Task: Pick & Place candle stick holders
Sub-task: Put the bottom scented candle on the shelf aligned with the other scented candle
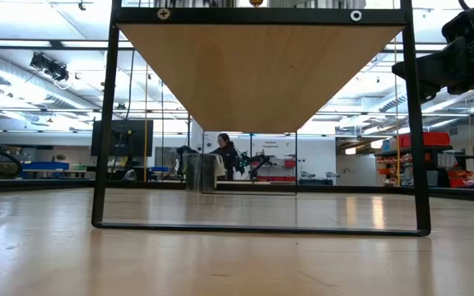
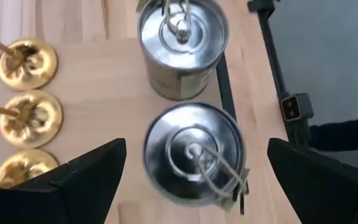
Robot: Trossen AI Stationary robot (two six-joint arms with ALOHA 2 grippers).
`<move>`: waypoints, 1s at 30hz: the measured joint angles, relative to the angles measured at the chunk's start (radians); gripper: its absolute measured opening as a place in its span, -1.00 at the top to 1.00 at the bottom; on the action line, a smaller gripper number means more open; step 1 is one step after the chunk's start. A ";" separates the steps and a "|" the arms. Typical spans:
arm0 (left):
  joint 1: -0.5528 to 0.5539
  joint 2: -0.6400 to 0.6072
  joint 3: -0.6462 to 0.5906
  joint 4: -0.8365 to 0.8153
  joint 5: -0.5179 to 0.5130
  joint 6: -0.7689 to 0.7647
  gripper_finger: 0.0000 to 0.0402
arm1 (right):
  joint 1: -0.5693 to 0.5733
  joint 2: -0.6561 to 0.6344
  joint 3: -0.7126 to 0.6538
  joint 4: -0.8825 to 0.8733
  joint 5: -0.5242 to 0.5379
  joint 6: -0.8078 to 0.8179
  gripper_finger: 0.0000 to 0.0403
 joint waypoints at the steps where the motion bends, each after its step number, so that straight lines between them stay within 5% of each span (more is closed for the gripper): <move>1: 0.000 0.001 0.007 -0.014 0.000 -0.001 -0.99 | 0.000 0.000 0.000 0.000 0.000 0.000 0.87; 11: -0.003 0.001 0.018 -0.126 -0.060 -0.028 -0.80 | 0.000 0.000 0.000 0.000 0.000 0.000 0.87; 30: -0.034 -0.036 0.018 -0.209 -0.085 -0.029 0.13 | 0.000 0.000 0.000 0.000 0.000 0.000 0.87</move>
